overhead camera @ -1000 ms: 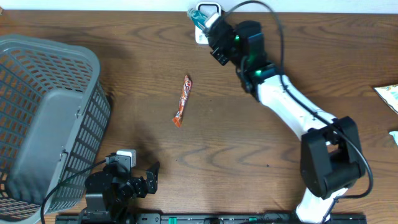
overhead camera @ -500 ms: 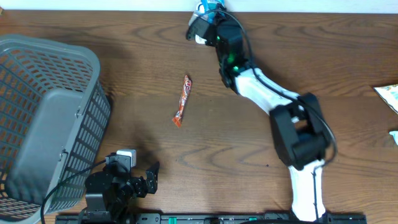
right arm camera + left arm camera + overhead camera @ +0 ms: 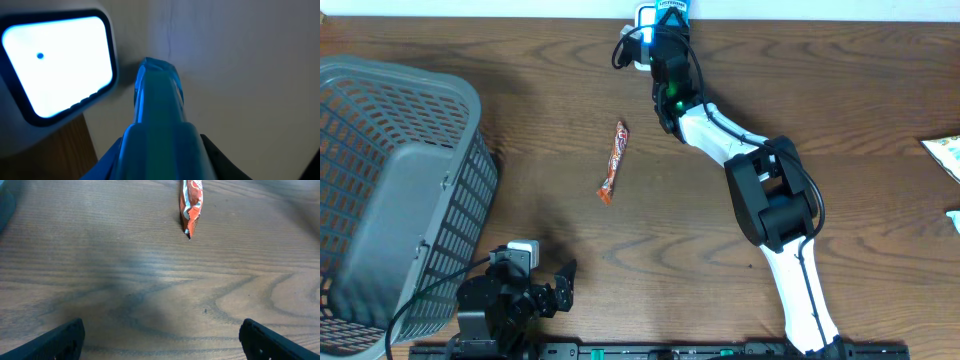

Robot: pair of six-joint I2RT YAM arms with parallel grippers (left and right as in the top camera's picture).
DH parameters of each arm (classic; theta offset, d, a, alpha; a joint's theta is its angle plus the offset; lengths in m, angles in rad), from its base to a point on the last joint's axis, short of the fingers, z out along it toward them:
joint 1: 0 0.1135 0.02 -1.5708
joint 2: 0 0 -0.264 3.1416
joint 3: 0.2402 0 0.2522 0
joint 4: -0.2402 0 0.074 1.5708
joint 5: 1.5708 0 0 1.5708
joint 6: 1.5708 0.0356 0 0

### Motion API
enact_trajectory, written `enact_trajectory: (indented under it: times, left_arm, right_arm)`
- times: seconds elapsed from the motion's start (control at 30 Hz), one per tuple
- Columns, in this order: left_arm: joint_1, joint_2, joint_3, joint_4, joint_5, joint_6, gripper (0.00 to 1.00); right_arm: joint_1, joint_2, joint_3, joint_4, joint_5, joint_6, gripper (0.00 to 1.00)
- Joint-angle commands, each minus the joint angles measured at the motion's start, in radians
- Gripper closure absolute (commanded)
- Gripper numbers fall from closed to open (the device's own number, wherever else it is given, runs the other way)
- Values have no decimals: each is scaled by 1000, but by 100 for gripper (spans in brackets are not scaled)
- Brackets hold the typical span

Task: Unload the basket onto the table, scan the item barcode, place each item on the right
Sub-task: 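Hold the blue bottle against the white scanner with the right gripper, then swing the bottle off the table's right side and release it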

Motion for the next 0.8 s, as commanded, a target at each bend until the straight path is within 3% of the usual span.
enact_trajectory:
  times: [0.0, 0.2, 0.43, 0.57, 0.77]
  left_arm:
    - [3, -2, -12, -46, 13, -9, 2]
    - [3, -2, -12, -46, 13, -9, 2]
    - [3, -2, -12, -46, 13, -9, 2]
    - [3, -2, -12, -46, 13, -9, 2]
    - [3, -2, -12, -46, 13, -9, 2]
  right_arm:
    - [15, -37, 50, 5, 107, -82, 96]
    - [-53, -110, 50, -166, 264, 48, 99]
    - [-284, -140, 50, -488, 411, 272, 99]
    - [-435, -140, 49, -762, 376, 470, 98]
    - [-657, -139, 49, -970, 235, 690, 96]
